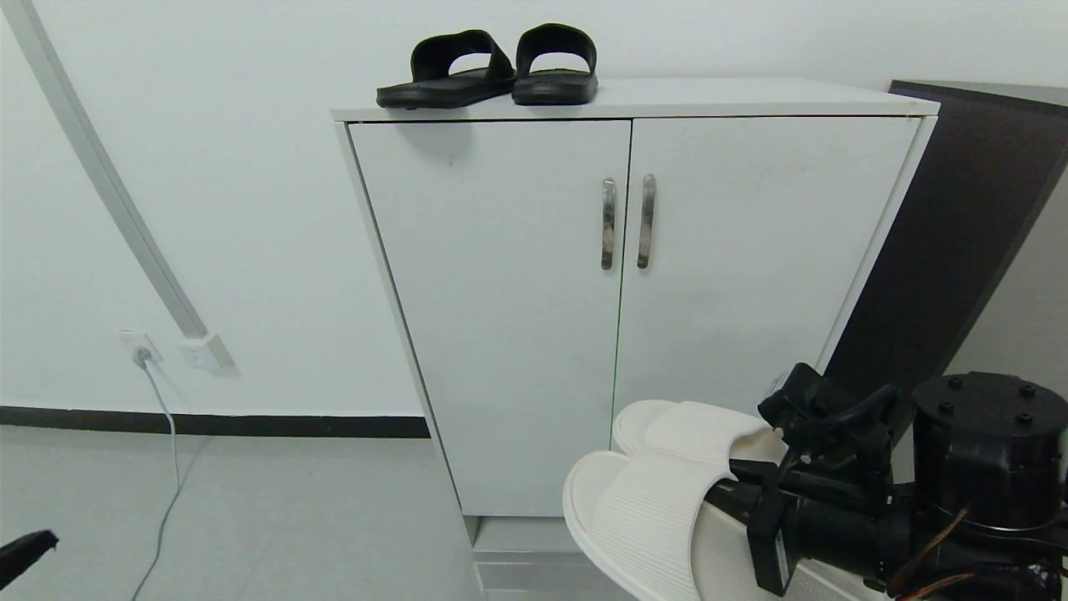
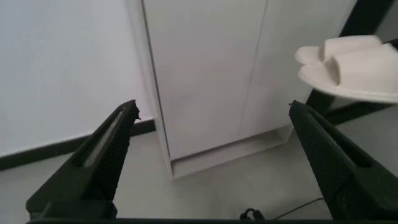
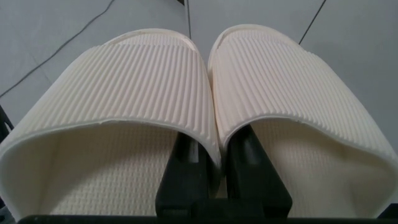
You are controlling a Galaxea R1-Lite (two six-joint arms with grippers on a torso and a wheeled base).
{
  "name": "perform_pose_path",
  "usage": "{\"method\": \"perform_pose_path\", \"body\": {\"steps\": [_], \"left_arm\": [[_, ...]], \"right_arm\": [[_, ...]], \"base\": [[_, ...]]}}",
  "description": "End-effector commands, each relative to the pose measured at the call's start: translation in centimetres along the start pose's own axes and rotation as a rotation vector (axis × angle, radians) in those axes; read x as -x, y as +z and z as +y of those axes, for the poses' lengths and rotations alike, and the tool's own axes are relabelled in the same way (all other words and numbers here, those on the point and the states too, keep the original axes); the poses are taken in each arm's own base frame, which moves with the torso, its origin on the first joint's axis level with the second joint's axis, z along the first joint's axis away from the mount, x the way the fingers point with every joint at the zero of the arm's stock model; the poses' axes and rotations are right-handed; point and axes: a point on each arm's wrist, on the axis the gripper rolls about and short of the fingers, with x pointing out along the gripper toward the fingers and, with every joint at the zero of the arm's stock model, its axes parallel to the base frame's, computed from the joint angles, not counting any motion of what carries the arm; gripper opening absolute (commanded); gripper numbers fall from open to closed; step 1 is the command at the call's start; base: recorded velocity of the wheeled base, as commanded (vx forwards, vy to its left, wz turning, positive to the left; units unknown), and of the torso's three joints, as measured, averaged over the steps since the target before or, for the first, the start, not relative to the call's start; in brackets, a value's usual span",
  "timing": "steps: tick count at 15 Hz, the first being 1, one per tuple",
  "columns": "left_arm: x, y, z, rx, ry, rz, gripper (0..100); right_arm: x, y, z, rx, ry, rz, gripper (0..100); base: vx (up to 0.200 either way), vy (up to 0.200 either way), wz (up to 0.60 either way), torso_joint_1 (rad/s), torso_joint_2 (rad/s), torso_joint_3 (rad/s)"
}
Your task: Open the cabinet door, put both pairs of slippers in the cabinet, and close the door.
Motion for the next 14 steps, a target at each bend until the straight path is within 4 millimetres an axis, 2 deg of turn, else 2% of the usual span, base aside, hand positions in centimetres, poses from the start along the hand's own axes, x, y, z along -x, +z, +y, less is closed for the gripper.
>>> {"method": "perform_pose_path", "body": {"steps": [1, 2, 4, 5, 6, 14], "left_arm": [[-3.8, 2.4, 0.9, 0.001, -0.119, 0.047, 100], [-6.1, 3.5, 0.9, 0.0, -0.189, 0.049, 100], [-8.2, 4.0, 0.6, 0.0, -0.259, 0.073, 100], [-10.7, 5.1, 0.3, -0.008, -0.278, 0.061, 100], [-12.1, 5.8, -0.1, -0.016, -0.308, 0.041, 100], [-23.8, 11.3, -8.4, 0.011, -0.516, -0.046, 100]], "right_arm": [[-0.2, -0.1, 0.0, 0.0, -0.002, 0.008, 0], [-0.6, -0.2, 0.0, -0.002, -0.005, 0.017, 0], [-0.6, -0.2, 0.0, -0.003, -0.009, 0.016, 0], [-0.5, -0.1, 0.0, -0.006, -0.008, 0.009, 0], [-0.4, 0.0, -0.1, -0.008, -0.01, 0.006, 0], [-0.2, 0.2, -0.3, -0.006, -0.018, -0.006, 0]], "base": [[0.0, 0.0, 0.0, 0.0, 0.0, 0.0], [0.0, 0.0, 0.0, 0.0, 0.0, 0.0], [0.0, 0.0, 0.0, 0.0, 0.0, 0.0], [0.0, 0.0, 0.0, 0.0, 0.0, 0.0], [0.0, 0.0, 0.0, 0.0, 0.0, 0.0], [0.0, 0.0, 0.0, 0.0, 0.0, 0.0]]}}
